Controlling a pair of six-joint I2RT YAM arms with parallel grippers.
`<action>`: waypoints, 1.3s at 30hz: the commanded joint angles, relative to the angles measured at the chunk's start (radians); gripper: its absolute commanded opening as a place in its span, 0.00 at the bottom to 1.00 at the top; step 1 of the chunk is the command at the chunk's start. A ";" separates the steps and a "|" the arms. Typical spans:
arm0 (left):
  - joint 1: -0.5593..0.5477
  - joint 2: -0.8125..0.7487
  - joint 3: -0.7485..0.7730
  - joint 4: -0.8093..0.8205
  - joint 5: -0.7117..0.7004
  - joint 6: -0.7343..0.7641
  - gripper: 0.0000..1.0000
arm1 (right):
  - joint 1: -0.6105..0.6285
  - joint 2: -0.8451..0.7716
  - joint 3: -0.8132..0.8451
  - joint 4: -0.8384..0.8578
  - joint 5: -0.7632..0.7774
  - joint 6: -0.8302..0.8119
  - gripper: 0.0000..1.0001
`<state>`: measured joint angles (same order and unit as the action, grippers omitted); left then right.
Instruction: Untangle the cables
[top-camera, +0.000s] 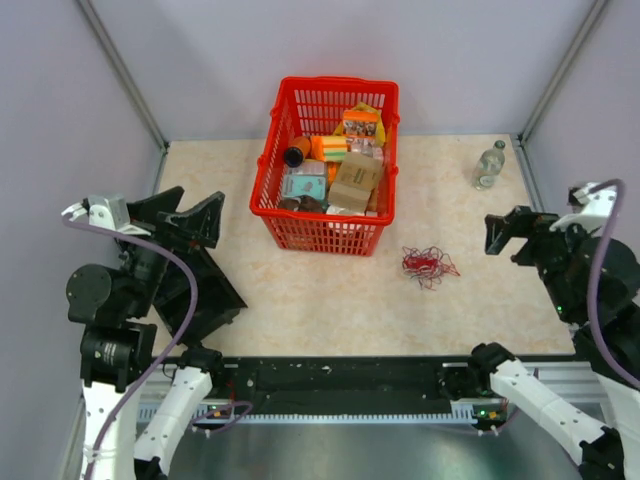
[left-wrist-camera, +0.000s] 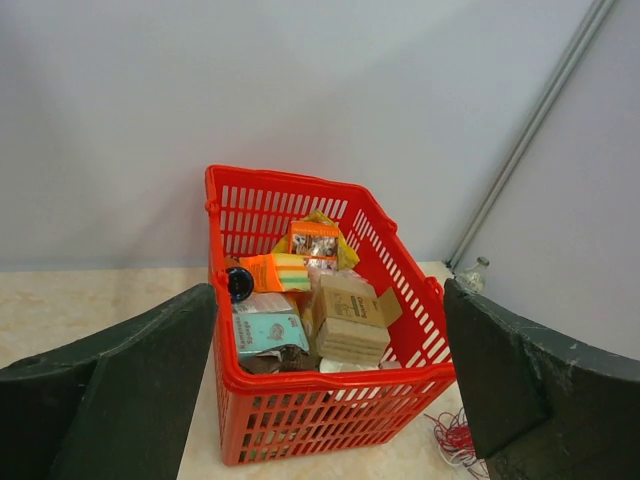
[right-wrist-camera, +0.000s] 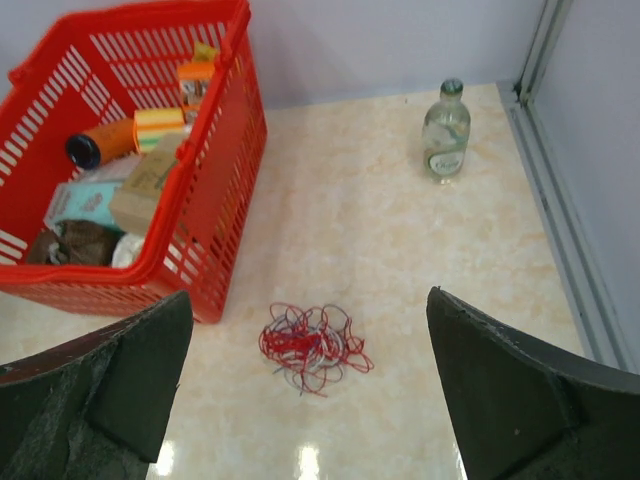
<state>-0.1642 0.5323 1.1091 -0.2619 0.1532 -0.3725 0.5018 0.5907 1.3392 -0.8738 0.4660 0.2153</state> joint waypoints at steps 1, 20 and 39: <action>0.006 0.034 -0.002 0.023 0.061 -0.023 0.98 | 0.007 0.089 -0.075 -0.017 -0.058 0.061 0.99; -0.004 0.233 -0.147 0.043 0.578 -0.140 0.93 | -0.548 0.441 -0.626 0.482 -0.691 0.423 0.98; -0.721 0.279 -0.650 0.420 0.091 -0.295 0.69 | -0.059 0.292 -0.988 0.740 -0.814 0.576 0.20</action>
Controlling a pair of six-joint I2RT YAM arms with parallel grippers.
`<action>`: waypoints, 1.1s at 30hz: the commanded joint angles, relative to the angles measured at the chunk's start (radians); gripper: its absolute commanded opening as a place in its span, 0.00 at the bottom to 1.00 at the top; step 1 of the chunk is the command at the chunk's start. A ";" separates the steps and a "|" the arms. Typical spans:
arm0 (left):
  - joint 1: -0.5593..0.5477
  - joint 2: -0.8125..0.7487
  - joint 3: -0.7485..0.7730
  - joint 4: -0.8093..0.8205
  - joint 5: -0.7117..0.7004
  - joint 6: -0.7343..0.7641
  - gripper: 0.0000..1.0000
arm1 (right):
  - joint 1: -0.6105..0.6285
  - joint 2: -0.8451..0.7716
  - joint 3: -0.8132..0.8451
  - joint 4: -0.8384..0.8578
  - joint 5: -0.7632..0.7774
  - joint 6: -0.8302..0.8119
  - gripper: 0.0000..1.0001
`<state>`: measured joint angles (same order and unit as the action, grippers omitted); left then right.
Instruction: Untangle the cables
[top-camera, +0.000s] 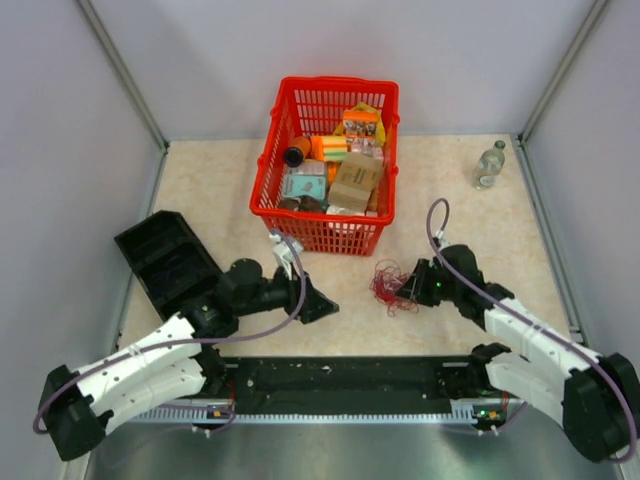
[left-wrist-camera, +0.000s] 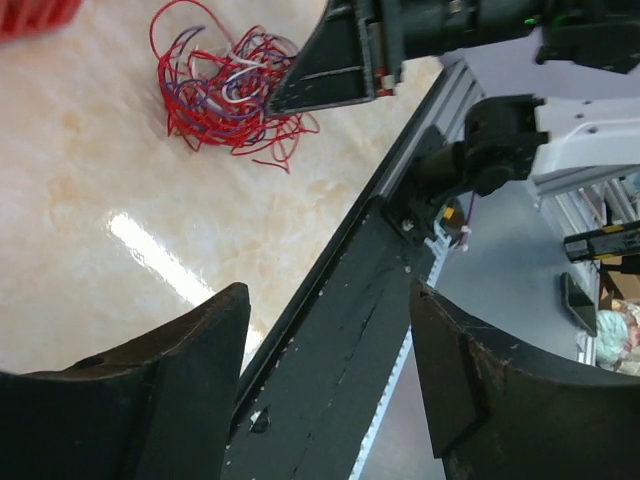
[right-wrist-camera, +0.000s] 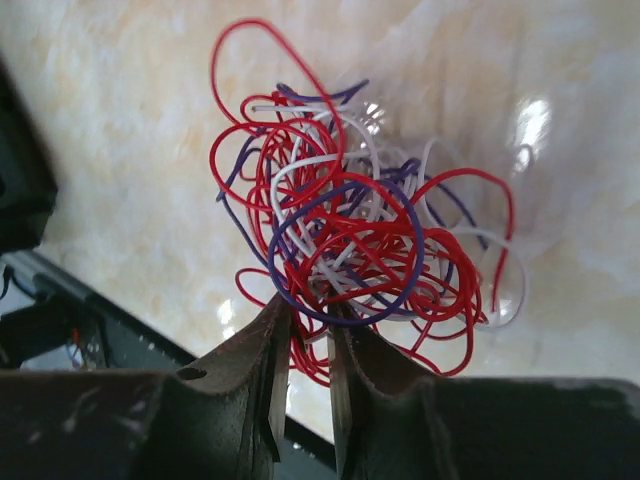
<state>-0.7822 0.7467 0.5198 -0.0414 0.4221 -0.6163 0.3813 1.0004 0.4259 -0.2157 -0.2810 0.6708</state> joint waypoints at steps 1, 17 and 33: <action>-0.135 0.107 -0.061 0.216 -0.209 -0.056 0.67 | 0.079 -0.138 -0.088 0.110 -0.098 0.148 0.20; -0.279 0.445 0.040 0.315 -0.293 -0.066 0.71 | 0.223 -0.287 -0.056 0.190 -0.215 0.223 0.00; -0.302 0.560 0.080 0.502 -0.178 -0.063 0.67 | 0.226 -0.350 -0.076 0.254 -0.259 0.296 0.00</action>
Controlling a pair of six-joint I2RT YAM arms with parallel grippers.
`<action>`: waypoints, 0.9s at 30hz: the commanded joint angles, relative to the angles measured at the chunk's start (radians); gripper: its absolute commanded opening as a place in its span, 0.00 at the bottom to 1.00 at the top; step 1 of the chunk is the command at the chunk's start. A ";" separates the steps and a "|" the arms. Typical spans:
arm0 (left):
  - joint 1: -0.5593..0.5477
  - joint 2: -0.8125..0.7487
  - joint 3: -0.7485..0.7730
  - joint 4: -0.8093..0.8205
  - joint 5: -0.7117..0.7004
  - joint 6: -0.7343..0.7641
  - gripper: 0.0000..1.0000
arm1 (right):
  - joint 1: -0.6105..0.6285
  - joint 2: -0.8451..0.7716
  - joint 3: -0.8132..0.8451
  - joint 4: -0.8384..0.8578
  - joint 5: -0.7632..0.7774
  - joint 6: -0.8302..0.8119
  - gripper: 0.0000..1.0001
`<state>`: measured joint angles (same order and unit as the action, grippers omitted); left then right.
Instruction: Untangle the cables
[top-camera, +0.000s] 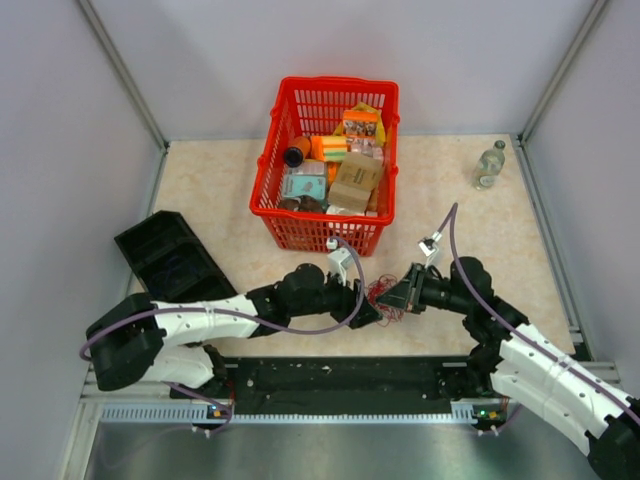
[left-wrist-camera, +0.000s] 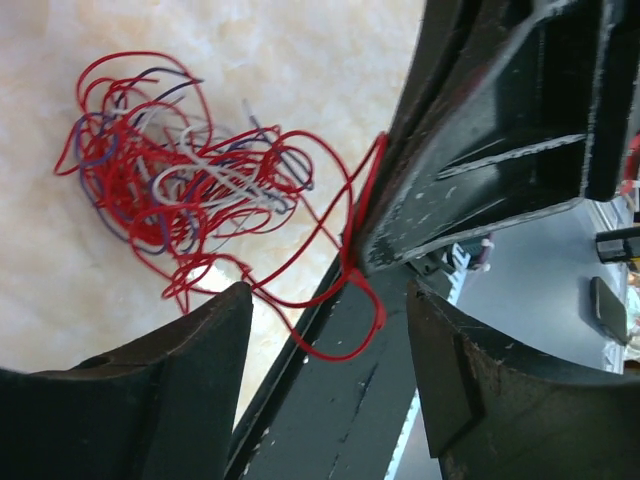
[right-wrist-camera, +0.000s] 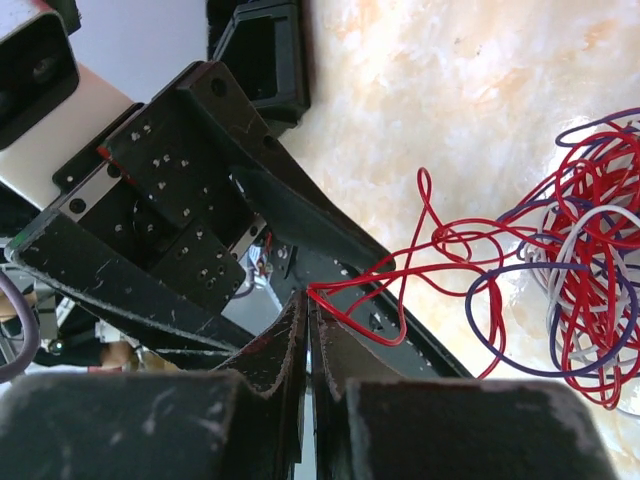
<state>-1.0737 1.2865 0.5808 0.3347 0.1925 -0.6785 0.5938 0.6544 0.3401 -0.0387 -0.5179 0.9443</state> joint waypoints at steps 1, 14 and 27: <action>-0.011 0.025 0.024 0.112 0.044 -0.007 0.63 | 0.012 -0.004 0.011 0.086 -0.030 0.028 0.00; -0.011 -0.074 0.120 -0.160 -0.145 0.059 0.00 | 0.018 -0.032 0.227 -0.559 0.576 -0.237 0.74; -0.011 -0.279 0.211 -0.431 -0.329 0.109 0.00 | 0.003 0.178 0.160 -0.393 0.561 -0.269 0.73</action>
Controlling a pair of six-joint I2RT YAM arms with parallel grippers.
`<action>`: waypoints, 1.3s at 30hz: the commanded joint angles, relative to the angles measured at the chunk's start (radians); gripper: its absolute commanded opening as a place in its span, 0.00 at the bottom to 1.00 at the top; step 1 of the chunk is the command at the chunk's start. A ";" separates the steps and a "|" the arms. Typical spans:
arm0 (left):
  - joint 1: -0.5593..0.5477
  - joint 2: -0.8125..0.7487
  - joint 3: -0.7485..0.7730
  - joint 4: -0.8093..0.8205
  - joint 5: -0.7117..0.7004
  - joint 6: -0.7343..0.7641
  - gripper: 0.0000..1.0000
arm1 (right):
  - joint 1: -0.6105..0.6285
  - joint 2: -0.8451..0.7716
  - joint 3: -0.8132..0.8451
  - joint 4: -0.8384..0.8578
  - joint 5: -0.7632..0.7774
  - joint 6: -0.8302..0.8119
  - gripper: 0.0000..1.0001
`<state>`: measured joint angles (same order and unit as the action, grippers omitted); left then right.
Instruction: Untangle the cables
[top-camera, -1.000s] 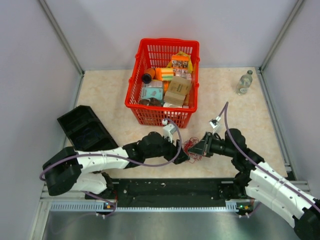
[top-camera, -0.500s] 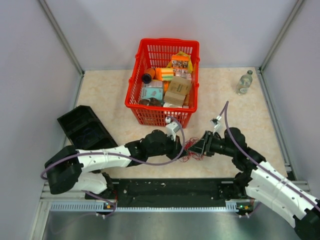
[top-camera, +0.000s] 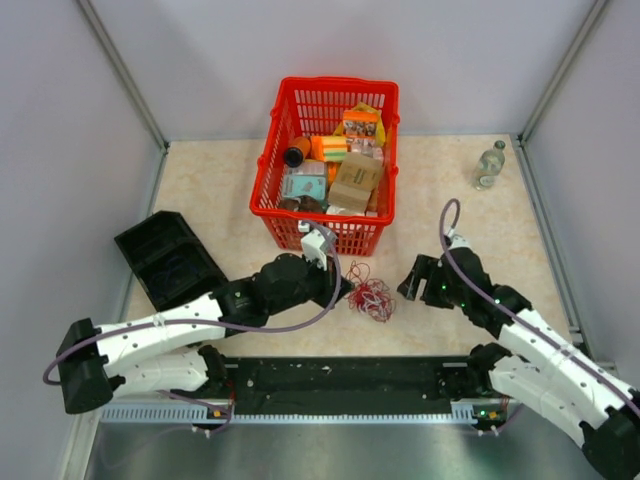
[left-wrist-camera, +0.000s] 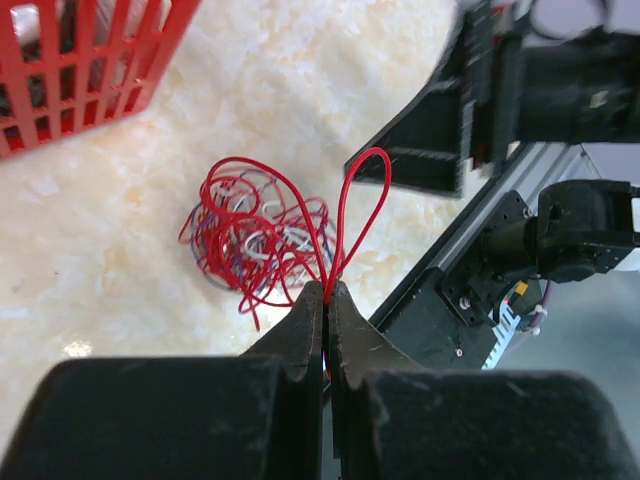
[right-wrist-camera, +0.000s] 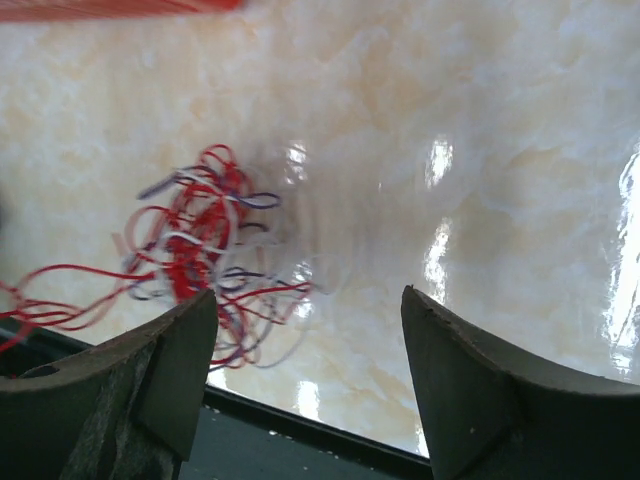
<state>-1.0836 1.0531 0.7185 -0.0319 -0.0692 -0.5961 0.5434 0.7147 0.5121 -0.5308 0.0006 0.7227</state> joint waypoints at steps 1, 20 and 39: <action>-0.001 -0.050 0.082 -0.068 -0.067 0.033 0.00 | 0.073 0.168 -0.012 0.130 0.042 -0.051 0.74; -0.001 -0.018 0.139 -0.042 0.065 0.076 0.00 | 0.208 0.024 -0.224 0.630 -0.160 0.027 0.81; 0.001 -0.277 0.407 -0.446 -0.427 0.278 0.00 | 0.187 0.085 -0.176 0.114 0.545 0.301 0.00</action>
<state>-1.0836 0.8791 0.9569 -0.3172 -0.1619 -0.4152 0.8181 0.9569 0.3038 -0.0555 0.2703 0.9405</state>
